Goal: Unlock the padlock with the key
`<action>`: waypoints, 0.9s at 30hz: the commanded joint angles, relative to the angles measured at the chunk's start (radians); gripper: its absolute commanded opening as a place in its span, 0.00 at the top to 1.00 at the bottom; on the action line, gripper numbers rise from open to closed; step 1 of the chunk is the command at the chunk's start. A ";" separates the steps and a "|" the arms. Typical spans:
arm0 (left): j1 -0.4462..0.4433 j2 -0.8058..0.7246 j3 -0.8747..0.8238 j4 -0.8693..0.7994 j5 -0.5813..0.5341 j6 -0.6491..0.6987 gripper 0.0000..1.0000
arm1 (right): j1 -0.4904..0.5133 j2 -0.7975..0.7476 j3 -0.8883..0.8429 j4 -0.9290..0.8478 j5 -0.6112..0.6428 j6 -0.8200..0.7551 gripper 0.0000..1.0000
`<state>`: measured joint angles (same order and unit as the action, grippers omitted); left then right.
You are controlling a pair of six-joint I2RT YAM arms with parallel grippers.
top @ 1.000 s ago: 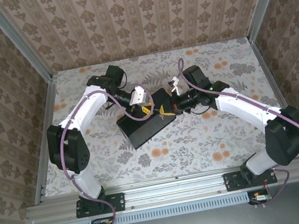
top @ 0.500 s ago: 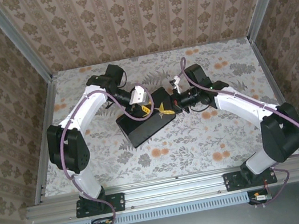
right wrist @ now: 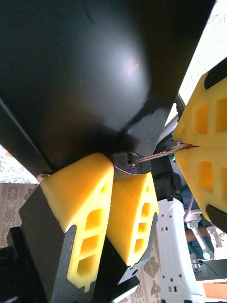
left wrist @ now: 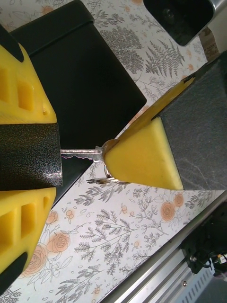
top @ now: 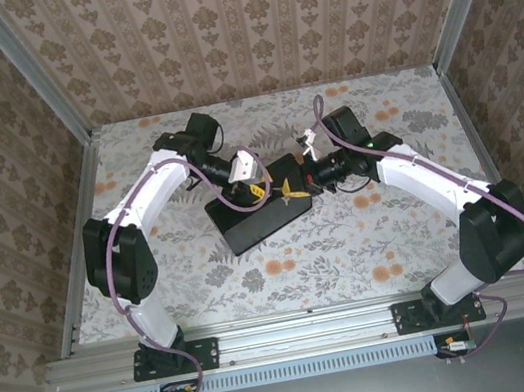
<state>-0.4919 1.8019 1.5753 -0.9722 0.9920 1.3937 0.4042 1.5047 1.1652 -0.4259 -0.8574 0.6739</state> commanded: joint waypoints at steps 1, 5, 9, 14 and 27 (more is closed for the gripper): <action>-0.010 -0.005 -0.002 -0.003 0.099 0.015 0.71 | -0.030 -0.040 0.007 0.056 -0.112 -0.083 1.00; 0.003 0.009 -0.001 -0.014 0.100 0.021 0.71 | -0.044 -0.038 0.027 -0.014 -0.126 -0.137 1.00; 0.010 0.024 0.006 -0.019 0.103 0.025 0.71 | -0.043 -0.051 0.009 -0.033 -0.117 -0.146 1.00; 0.018 0.024 0.008 -0.019 0.108 0.026 0.71 | -0.044 -0.066 -0.013 -0.050 -0.100 -0.152 1.00; 0.018 0.022 0.006 -0.014 0.133 0.036 0.71 | -0.043 -0.012 -0.024 -0.001 -0.056 -0.128 1.00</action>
<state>-0.4763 1.8317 1.5753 -0.9760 1.0363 1.3960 0.3634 1.4796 1.1492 -0.4480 -0.9260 0.5488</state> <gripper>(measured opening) 0.292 0.054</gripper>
